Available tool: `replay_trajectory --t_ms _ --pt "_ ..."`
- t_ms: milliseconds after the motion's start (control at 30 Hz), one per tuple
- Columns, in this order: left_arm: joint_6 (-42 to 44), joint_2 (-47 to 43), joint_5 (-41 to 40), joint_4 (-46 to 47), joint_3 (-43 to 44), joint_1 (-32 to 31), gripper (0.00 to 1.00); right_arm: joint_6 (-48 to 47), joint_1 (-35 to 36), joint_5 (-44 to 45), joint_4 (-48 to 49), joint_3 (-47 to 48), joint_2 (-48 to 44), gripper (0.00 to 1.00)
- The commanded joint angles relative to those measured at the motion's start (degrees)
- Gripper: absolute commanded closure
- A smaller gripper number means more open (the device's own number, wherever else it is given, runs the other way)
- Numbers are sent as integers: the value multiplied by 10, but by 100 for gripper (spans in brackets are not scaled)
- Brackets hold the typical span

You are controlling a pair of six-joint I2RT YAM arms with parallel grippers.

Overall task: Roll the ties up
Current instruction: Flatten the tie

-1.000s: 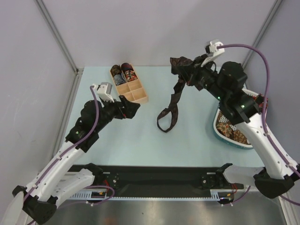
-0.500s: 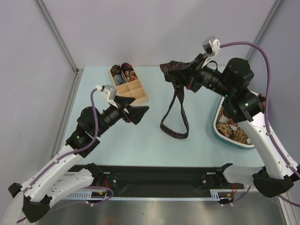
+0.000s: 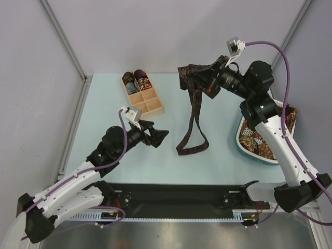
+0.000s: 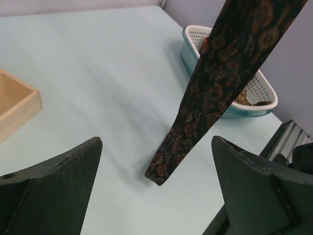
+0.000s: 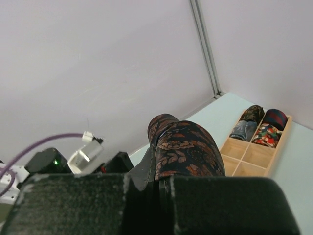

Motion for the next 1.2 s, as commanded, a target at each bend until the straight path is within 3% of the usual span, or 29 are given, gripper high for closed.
replay_trajectory --t_ms 0,133,300,567,733,933,1167 --pt "2 18 7 83 -38 -15 0 52 -15 -41 80 12 0 100" --pt "32 62 87 189 -60 -22 0 59 -16 -48 51 47 5 100" --pt "90 115 83 244 -33 -56 0 76 -17 -59 42 69 0 100" --pt "140 162 -28 286 -30 -152 0 78 -20 -10 23 91 -15 100" --pt "159 248 -168 250 23 -203 0 93 -21 12 24 102 -22 100" --pt "123 316 -319 197 88 -209 3 96 -23 26 3 123 -24 100" --pt "80 398 -375 119 168 -208 10 109 -25 31 0 132 -33 100"
